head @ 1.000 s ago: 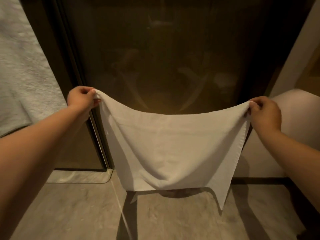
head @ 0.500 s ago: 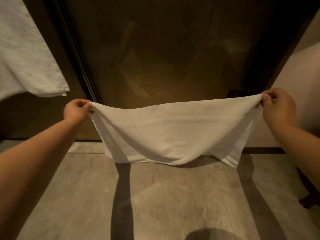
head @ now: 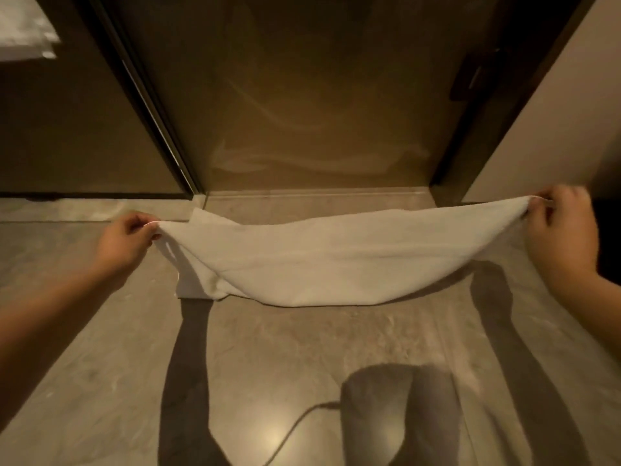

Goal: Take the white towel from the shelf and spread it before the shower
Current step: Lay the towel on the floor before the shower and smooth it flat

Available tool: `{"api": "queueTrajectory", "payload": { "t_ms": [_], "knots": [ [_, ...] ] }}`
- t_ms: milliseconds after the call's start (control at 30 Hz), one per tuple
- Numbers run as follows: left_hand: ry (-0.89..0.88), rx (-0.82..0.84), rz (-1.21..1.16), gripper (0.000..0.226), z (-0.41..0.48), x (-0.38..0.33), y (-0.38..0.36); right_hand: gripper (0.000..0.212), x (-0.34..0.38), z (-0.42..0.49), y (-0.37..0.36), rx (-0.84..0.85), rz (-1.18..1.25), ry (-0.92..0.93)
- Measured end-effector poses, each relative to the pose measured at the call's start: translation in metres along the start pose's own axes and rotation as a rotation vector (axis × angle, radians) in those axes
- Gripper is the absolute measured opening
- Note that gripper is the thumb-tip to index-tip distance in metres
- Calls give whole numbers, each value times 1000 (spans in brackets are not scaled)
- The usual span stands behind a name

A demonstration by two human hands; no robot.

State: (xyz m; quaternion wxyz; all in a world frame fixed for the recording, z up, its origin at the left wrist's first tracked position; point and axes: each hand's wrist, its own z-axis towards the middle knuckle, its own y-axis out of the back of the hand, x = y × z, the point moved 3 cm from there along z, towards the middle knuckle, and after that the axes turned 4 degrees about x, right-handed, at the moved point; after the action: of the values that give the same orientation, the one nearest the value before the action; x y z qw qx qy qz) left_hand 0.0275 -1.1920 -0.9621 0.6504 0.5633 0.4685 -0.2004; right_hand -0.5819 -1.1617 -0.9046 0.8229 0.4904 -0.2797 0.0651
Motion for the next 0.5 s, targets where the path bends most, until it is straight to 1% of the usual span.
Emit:
{"api": "queueTrajectory", "payload": {
  "t_ms": [167, 300, 400, 500],
  "knots": [
    [-7, 70, 184, 6, -20, 37, -21, 16, -38, -42, -23, 120, -103, -52],
    [-43, 104, 288, 8, -27, 49, -33, 9, -47, -55, -34, 179, -147, 30],
    [-83, 95, 372, 6, -28, 53, -39, 10, -44, -56, -41, 201, -146, 58],
    [-75, 81, 475, 9, -25, 54, -40, 16, -40, -55, -48, 197, -148, 39]
  ]
}}
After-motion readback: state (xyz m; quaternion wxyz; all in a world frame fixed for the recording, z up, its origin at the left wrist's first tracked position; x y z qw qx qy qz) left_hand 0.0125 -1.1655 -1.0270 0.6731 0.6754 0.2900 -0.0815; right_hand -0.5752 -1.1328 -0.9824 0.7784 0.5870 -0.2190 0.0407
